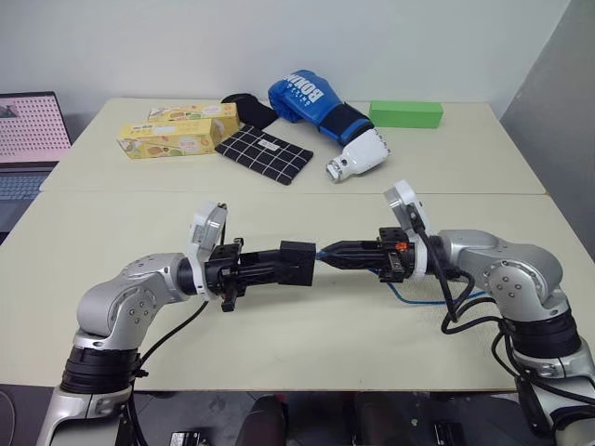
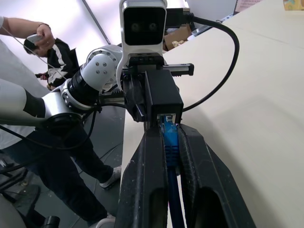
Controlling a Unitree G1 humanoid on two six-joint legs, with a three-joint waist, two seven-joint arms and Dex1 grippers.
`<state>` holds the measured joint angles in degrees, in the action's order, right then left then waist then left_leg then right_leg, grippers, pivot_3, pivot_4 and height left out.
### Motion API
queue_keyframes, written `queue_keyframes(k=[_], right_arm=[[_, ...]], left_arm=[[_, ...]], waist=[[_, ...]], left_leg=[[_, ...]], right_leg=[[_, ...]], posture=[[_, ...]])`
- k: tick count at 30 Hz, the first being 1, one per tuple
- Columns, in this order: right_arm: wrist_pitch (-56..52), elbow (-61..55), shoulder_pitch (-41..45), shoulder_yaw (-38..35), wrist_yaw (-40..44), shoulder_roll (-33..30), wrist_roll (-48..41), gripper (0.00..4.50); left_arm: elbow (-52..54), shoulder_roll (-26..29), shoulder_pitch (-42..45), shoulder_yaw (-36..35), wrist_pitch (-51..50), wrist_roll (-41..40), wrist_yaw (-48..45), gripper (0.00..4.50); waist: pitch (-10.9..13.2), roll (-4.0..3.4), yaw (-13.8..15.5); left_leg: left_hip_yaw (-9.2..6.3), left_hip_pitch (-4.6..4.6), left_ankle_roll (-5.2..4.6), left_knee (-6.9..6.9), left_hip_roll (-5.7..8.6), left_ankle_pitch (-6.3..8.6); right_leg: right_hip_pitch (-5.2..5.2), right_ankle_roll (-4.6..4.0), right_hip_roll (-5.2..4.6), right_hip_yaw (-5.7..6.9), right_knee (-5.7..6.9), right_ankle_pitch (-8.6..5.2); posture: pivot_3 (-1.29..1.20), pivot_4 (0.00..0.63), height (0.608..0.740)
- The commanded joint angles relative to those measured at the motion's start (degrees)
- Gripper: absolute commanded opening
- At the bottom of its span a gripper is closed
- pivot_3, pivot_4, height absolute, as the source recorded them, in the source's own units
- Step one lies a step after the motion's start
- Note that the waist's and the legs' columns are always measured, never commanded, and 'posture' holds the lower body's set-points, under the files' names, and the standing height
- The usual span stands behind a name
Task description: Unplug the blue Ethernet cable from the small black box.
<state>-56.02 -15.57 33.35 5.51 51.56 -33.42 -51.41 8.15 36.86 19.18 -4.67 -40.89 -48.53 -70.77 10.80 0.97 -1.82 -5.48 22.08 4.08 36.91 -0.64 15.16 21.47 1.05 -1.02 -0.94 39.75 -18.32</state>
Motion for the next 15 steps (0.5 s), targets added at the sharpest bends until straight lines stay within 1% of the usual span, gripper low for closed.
queue_keyframes(k=[1, 5, 7, 9, 13, 15], right_arm=[[-0.77, 0.3, -0.42, -2.0, 0.99, -1.9, 0.06, 0.04], [-0.05, 0.94, -1.15, -2.56, 0.89, -2.6, 0.97, 0.04], [3.44, 3.04, -1.19, -2.52, -0.52, -2.3, 4.55, 0.04], [8.78, 8.39, -0.23, -3.21, -4.28, -0.43, 9.75, 0.04], [27.48, 21.45, 0.94, 0.43, -12.01, 0.79, 27.63, 0.04], [32.55, 27.98, 1.82, 0.34, -16.67, 2.61, 32.46, 0.04]], left_arm=[[-0.05, 0.76, -1.31, -2.59, 2.56, 0.62, -0.44, 0.77], [-0.61, 1.2, -2.7, -3.71, 3.84, 1.56, 0.16, 0.77], [-0.98, 1.44, -3.13, -4.57, 4.16, 1.89, 1.13, 0.77], [-1.11, 1.25, -3.54, -5.59, 4.23, 2.14, 2.8, 0.77], [0.11, 0.96, -4.74, -6.49, 4.35, 3.49, 7.18, 0.77], [0.9, 0.77, -5.06, -6.51, 3.76, 3.68, 9.32, 0.77]], waist=[[0.0, 0.01, -0.02], [0.0, 0.0, -0.05], [0.0, 0.0, -0.01], [0.0, 0.01, -0.03], [0.0, 0.01, -0.03], [0.0, 0.0, -0.01]], left_leg=[[-0.02, 0.03, 0.0, 0.0, -0.01, 0.0], [0.0, 0.04, 0.0, -0.03, -0.01, 0.0], [-0.01, 0.04, 0.0, -0.04, -0.02, 0.0], [-0.01, 0.05, 0.0, -0.03, -0.01, 0.0], [0.04, 0.04, 0.0, -0.02, 0.0, 0.0], [0.07, 0.09, 0.0, -0.03, 0.01, 0.0]], right_leg=[[0.0, 0.0, 0.0, 0.02, -0.04, 0.0], [0.03, 0.0, 0.0, 0.0, -0.07, 0.0], [0.03, 0.0, -0.01, 0.01, -0.08, 0.0], [0.02, 0.0, -0.01, 0.01, -0.08, 0.0], [0.04, 0.02, -0.01, -0.02, -0.07, 0.01], [0.09, 0.02, -0.01, -0.03, -0.09, 0.02]], posture=[[0.0, 0.15, 0.74], [0.0, 0.15, 0.74], [0.0, 0.15, 0.74], [0.0, 0.15, 0.74], [0.0, 0.15, 0.74], [0.0, 0.15, 0.74]])
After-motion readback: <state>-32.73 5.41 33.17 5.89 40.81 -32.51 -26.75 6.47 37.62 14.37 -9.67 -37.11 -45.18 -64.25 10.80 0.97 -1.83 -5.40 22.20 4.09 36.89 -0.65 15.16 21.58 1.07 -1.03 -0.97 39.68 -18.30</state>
